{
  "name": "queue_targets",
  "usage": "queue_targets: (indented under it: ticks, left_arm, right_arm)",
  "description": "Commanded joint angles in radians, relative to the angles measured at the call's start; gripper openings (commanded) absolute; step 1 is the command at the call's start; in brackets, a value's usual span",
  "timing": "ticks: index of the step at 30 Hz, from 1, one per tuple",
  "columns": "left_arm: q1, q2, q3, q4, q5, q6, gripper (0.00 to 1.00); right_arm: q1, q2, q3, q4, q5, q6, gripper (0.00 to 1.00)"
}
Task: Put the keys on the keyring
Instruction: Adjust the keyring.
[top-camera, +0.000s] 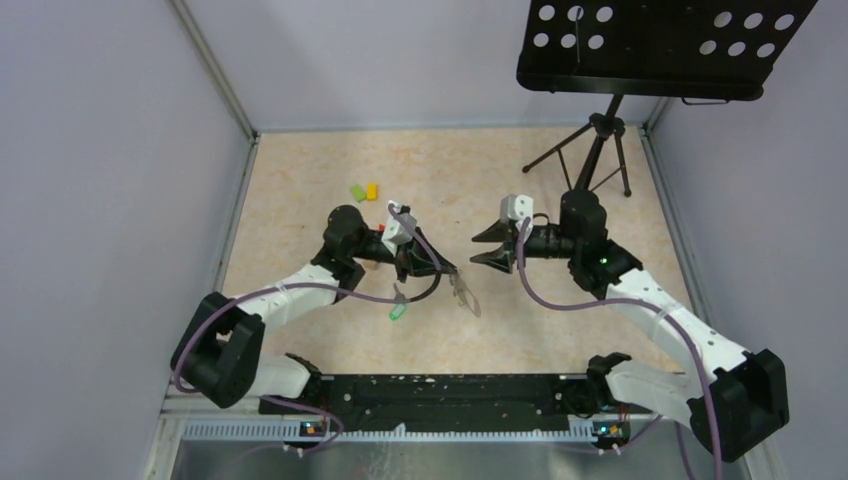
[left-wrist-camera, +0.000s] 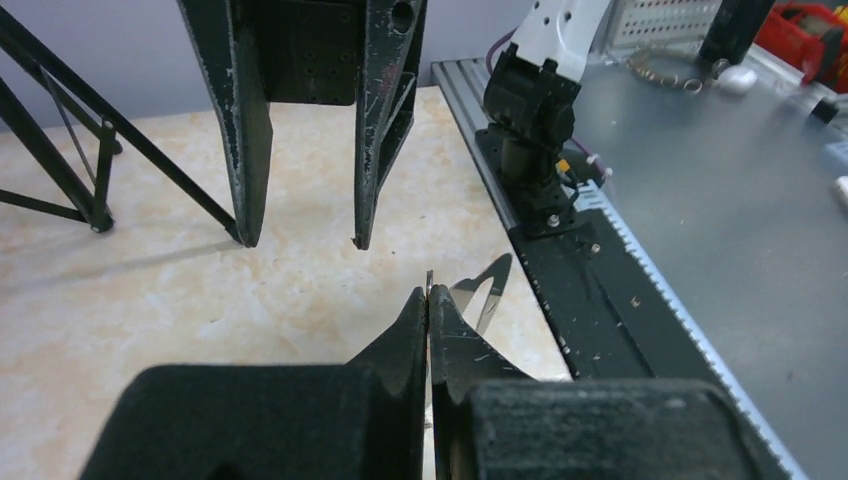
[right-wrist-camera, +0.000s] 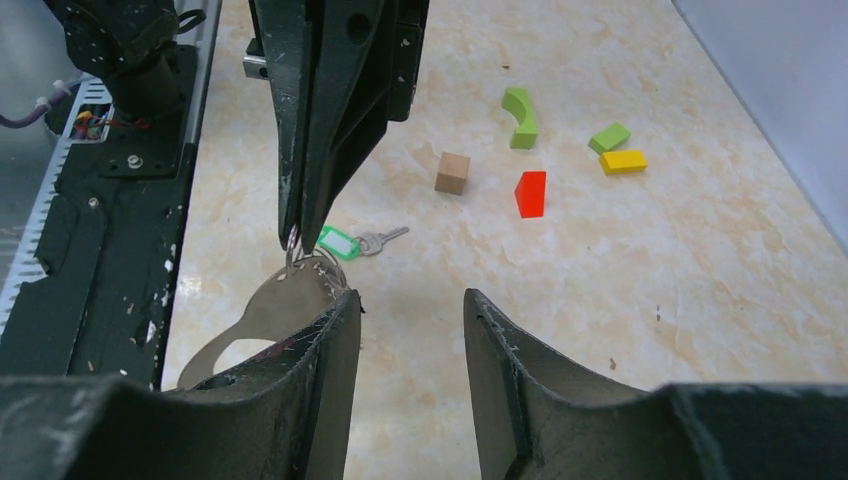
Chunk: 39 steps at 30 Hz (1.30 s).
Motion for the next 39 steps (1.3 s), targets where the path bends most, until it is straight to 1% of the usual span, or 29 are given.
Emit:
queue_targets:
  ticks: [1, 4, 6, 8, 10, 12, 16, 18, 21, 24, 29, 35, 39]
  left_arm:
    - [0.005, 0.041, -0.054, 0.584, -0.055, -0.497, 0.0]
    - [0.004, 0.051, -0.051, 0.574, -0.093, -0.542, 0.0]
    - [0.004, 0.051, -0.052, 0.542, -0.108, -0.53, 0.0]
    - [0.004, 0.044, -0.042, 0.467, -0.131, -0.492, 0.0]
    - [0.005, 0.035, -0.022, 0.351, -0.155, -0.427, 0.0]
    - [0.002, 0.022, 0.013, 0.18, -0.183, -0.335, 0.0]
    - [0.0, 0.014, 0.107, -0.108, -0.245, -0.155, 0.0]
    - [-0.004, 0.011, 0.142, -0.204, -0.274, -0.088, 0.0]
    - [-0.012, 0.005, 0.177, -0.299, -0.3, -0.024, 0.0]
    - [-0.029, -0.004, 0.194, -0.369, -0.325, 0.045, 0.0]
    - [-0.061, -0.014, 0.214, -0.469, -0.363, 0.14, 0.0]
    - [-0.085, -0.024, 0.219, -0.509, -0.377, 0.192, 0.0]
    - [-0.095, -0.025, 0.226, -0.525, -0.382, 0.207, 0.0]
  right_arm:
    - [-0.007, -0.043, 0.02, 0.01, -0.053, -0.018, 0.42]
    - [-0.008, -0.052, 0.028, -0.002, -0.06, -0.017, 0.42]
    - [-0.01, -0.056, 0.033, -0.004, -0.067, -0.016, 0.42]
    - [-0.01, -0.053, 0.036, -0.004, -0.077, -0.01, 0.41]
    - [-0.01, -0.049, 0.038, -0.004, -0.095, -0.004, 0.41]
    - [-0.01, -0.042, 0.041, -0.003, -0.107, 0.006, 0.41]
    - [-0.011, -0.02, 0.034, 0.026, -0.132, 0.045, 0.38]
    - [-0.009, -0.006, 0.028, 0.044, -0.139, 0.063, 0.36]
    - [-0.008, 0.021, 0.022, 0.063, -0.127, 0.075, 0.31]
    - [-0.007, 0.04, 0.021, 0.082, -0.099, 0.088, 0.26]
    - [-0.006, 0.037, 0.021, 0.105, -0.051, 0.101, 0.22]
    - [-0.002, 0.048, 0.014, 0.088, -0.059, 0.082, 0.22]
    - [0.006, 0.072, 0.024, 0.018, -0.076, 0.008, 0.24]
